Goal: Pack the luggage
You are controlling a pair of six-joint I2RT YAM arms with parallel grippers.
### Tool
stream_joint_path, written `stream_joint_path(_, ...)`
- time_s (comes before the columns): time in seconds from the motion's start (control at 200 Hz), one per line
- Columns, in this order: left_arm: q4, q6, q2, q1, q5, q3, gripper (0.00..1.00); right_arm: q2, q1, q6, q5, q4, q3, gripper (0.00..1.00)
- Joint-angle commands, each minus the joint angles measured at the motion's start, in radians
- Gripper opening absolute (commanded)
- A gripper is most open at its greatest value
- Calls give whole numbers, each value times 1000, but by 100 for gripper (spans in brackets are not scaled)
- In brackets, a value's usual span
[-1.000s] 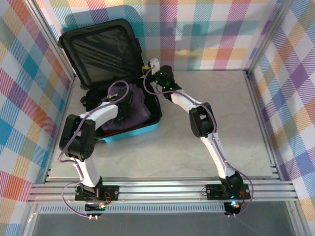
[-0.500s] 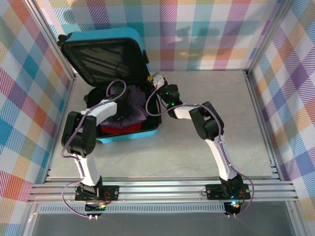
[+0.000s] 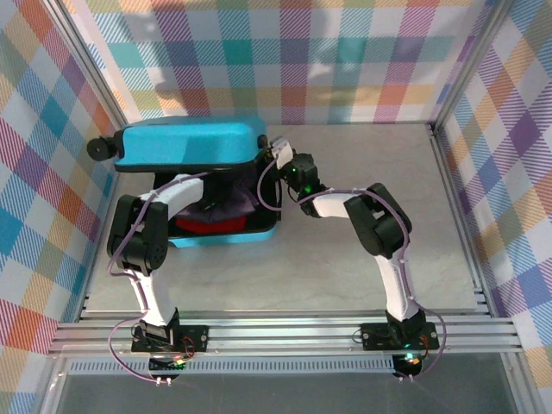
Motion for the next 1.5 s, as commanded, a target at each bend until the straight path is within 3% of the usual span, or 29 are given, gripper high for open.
stream_joint_path(0.0, -14, 5, 7, -15, -3, -60, 7, -186, 10, 158, -52, -131, -22, 34)
stream_joint_path(0.145, -75, 29, -57, -51, -53, -65, 7, -309, 7, 239, -97, -397, -18, 51)
stream_joint_path(0.32, -177, 79, -170, -97, -151, -51, 7, -380, 5, 334, -133, -691, 35, 58)
stream_joint_path(0.47, -244, 110, -258, -121, -178, -59, 8, -402, 5, 401, -68, -837, 42, 64)
stream_joint_path(0.725, -331, 175, -378, -148, -118, -77, 9, -272, 4, 433, -91, -1066, 193, 63)
stream_joint_path(1.08, -380, 179, -496, -190, -62, -150, 10, -84, 4, 486, -115, -1148, 299, 59)
stream_joint_path(1.2, -435, 157, -567, -263, -61, -174, 11, -36, 4, 493, -147, -1159, 330, 54)
stream_joint_path(1.315, -482, 122, -645, -325, -54, -200, 12, -2, -1, 503, -180, -1166, 366, 43)
stream_joint_path(1.495, -534, 104, -772, -366, -27, -239, 13, 34, -42, 550, -246, -1140, 407, 6)
